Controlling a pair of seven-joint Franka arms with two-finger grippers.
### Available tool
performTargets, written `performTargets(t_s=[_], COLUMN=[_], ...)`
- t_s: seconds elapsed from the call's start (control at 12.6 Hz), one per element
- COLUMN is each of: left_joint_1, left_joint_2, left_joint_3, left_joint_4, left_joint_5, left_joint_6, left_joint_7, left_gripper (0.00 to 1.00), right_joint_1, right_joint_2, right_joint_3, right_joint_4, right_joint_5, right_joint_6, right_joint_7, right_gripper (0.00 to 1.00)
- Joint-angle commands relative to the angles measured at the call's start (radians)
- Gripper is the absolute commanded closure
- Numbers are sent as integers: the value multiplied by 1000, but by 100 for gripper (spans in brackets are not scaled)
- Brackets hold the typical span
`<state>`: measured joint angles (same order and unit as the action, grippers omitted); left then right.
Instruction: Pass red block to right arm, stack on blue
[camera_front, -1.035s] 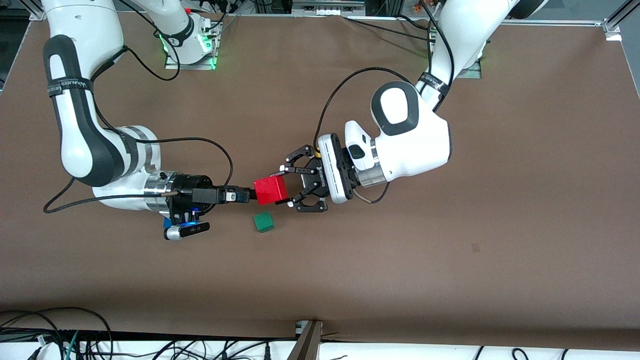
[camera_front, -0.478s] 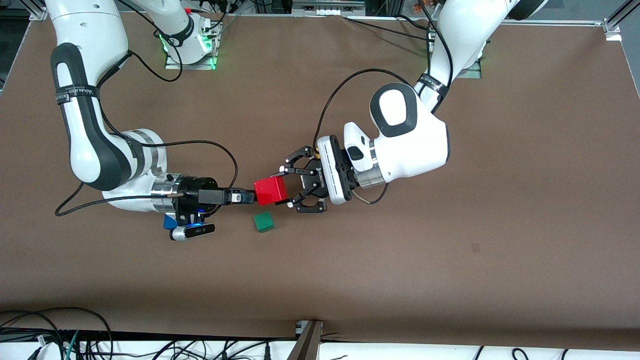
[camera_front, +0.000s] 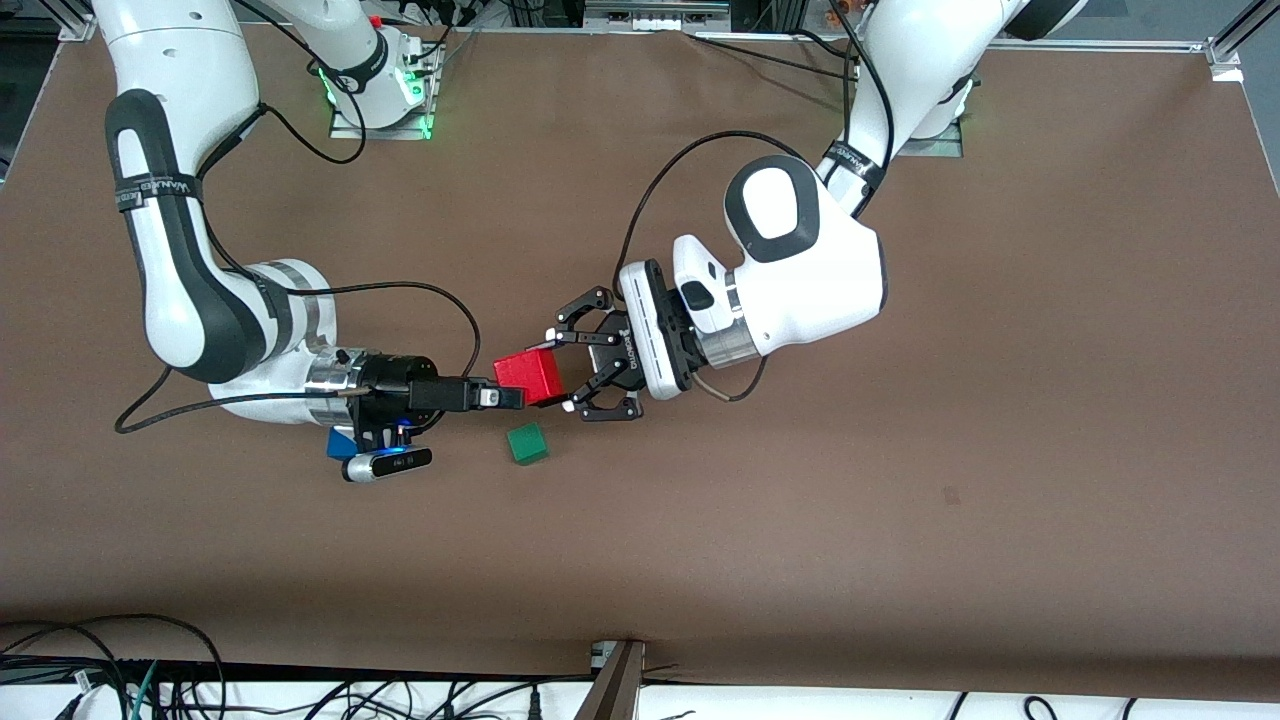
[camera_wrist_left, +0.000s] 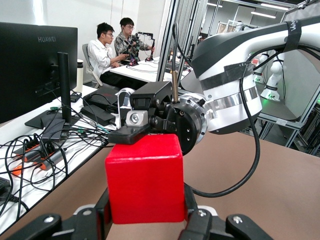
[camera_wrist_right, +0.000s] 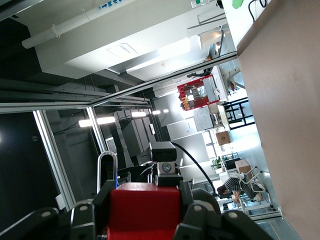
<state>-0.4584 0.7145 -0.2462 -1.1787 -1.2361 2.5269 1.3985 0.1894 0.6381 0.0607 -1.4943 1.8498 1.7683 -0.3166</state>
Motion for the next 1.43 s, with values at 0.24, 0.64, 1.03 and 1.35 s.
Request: performTargets(t_s=[0.24,0.64,1.03,1.35], left_joint_1=[-17,-19,-3,40], left_joint_2=[26,23,17,11], left_joint_3=[10,8,10,15], left_joint_4=[37,34,24,4], left_joint_5=[-23,-25,-17,88], left_joint_6=[6,6,-8,-46], left_joint_7=[5,-39,-38,-58], left_gripper=[100,0,0,0], right_joint_1=[2,-13,-68,-77], right_joint_2=[0,0,-9,-6], right_joint_3=[4,-1,-38,-114], right_joint_4=[6,9,37,163], right_joint_5=[31,29,-137,-374], right_joint_6=[-3,-12,-61,-116], right_joint_7=[-16,-10,-6,62], right_gripper=[74,99,100,100])
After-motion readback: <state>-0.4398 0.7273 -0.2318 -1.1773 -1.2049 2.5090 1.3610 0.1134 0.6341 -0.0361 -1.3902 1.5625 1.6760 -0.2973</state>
